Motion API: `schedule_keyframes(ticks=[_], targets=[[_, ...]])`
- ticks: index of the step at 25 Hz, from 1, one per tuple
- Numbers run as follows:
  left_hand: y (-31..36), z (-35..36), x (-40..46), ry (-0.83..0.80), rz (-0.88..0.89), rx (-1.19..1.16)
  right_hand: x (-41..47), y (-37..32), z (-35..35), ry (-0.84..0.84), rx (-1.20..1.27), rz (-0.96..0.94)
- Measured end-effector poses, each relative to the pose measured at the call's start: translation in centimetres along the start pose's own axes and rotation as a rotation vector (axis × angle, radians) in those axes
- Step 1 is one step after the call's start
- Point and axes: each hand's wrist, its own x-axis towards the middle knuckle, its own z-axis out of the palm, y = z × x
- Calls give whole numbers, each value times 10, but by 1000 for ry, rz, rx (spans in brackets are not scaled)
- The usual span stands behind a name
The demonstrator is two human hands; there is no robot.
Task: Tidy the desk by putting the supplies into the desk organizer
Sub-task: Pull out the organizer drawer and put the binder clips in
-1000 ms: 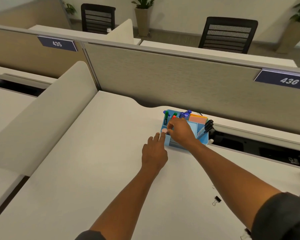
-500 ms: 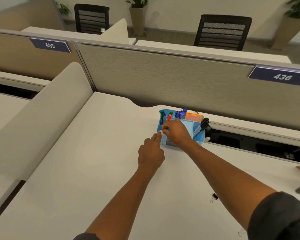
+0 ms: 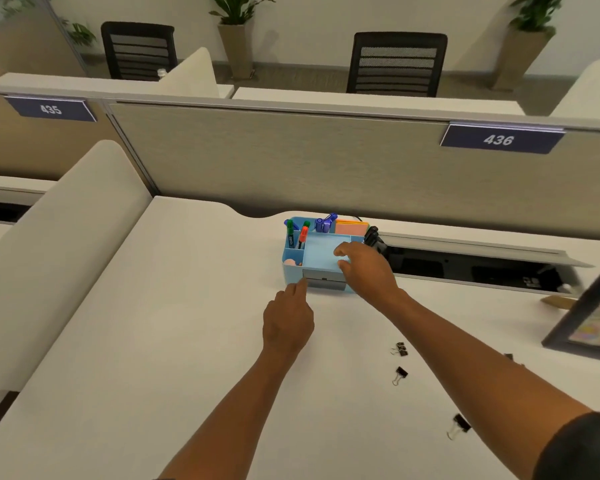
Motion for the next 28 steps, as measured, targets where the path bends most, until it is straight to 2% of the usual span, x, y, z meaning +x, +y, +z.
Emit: schedule_keyframes(ticks=[4,7,14,20,28], targets=[[11,19,-3,-122,41,50,-30,19,12,-38,-26,32],[18,24,3,-175,61,95,-38,21,28,-62,-167,-38],[24,36,14,-209,47,127,-41,27,41,-92,-238,-51],[26,32,16,-154,2,62,-39,28,41,-127,-237,-54],[14,33,-11,-26,68,72,-40,27,36,-144,-266,-73]])
